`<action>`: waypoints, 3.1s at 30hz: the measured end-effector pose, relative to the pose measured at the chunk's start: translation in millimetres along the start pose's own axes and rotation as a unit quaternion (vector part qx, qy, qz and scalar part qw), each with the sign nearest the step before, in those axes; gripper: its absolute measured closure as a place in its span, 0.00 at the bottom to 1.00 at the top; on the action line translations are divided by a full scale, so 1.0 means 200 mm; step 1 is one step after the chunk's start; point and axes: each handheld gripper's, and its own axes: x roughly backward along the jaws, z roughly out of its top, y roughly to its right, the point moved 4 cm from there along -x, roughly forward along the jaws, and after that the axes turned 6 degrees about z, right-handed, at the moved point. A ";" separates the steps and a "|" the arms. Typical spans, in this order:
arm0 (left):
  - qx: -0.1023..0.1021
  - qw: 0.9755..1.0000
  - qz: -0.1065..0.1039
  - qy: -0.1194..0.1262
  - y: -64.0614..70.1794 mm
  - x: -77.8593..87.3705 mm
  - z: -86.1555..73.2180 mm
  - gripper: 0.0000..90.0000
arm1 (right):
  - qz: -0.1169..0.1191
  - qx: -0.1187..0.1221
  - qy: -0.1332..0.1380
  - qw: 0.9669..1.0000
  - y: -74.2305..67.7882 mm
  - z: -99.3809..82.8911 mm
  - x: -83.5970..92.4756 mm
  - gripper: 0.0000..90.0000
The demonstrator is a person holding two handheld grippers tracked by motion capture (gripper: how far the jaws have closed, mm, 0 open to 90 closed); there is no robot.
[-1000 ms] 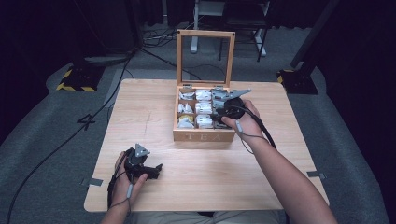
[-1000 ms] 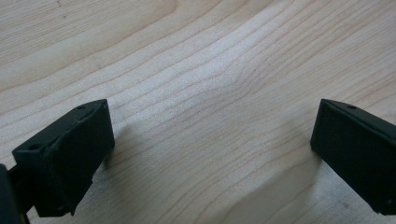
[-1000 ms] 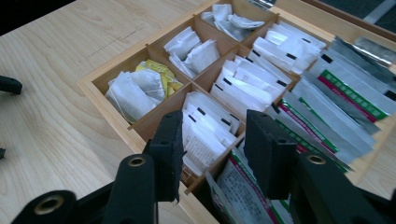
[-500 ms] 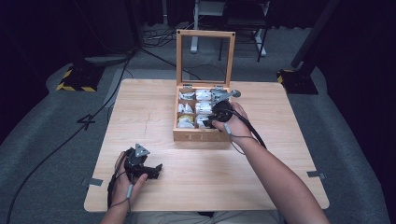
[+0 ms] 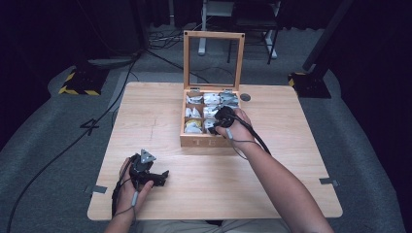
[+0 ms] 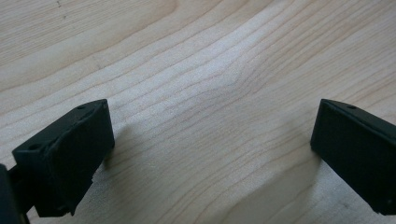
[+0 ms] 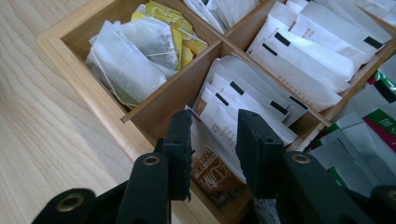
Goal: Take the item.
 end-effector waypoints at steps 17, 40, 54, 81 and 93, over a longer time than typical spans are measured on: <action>-0.001 1.000 0.000 -0.001 0.00 0.00 0.00 0.00 | 0.026 0.010 -0.017 0.999 -0.02 -0.01 -0.01 1.00; -0.001 1.000 0.000 0.000 0.00 -0.01 0.01 0.00 | 0.048 0.014 0.116 0.992 -0.04 0.03 0.32 1.00; -0.001 1.000 0.000 -0.002 0.00 -0.01 0.01 0.00 | 0.070 0.023 0.185 0.980 -0.16 -0.08 0.60 1.00; -0.001 1.000 0.000 -0.002 0.00 -0.01 0.01 0.00 | 0.033 -0.015 0.234 0.972 -0.01 -0.38 0.93 1.00; -0.001 1.000 0.000 -0.001 0.00 -0.01 0.01 0.00 | -0.009 -0.035 0.233 0.972 0.11 -0.53 1.02 1.00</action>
